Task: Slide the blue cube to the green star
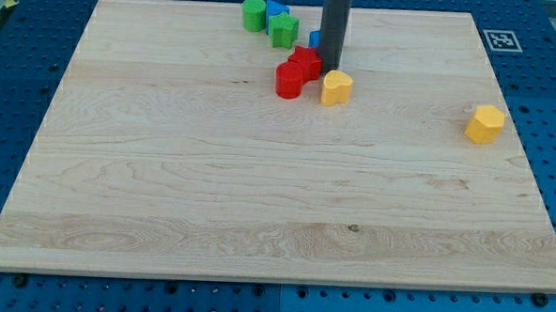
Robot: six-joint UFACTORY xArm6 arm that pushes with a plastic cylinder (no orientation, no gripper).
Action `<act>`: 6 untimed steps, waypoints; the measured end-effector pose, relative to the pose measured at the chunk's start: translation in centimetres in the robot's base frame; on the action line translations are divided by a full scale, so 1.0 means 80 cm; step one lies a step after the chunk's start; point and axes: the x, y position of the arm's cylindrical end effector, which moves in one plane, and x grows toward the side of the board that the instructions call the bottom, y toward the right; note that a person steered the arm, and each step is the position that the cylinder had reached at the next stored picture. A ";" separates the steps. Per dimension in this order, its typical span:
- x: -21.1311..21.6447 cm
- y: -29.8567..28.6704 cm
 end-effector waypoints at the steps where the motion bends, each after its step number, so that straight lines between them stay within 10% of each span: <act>1: 0.000 -0.008; 6: 0.012 -0.039</act>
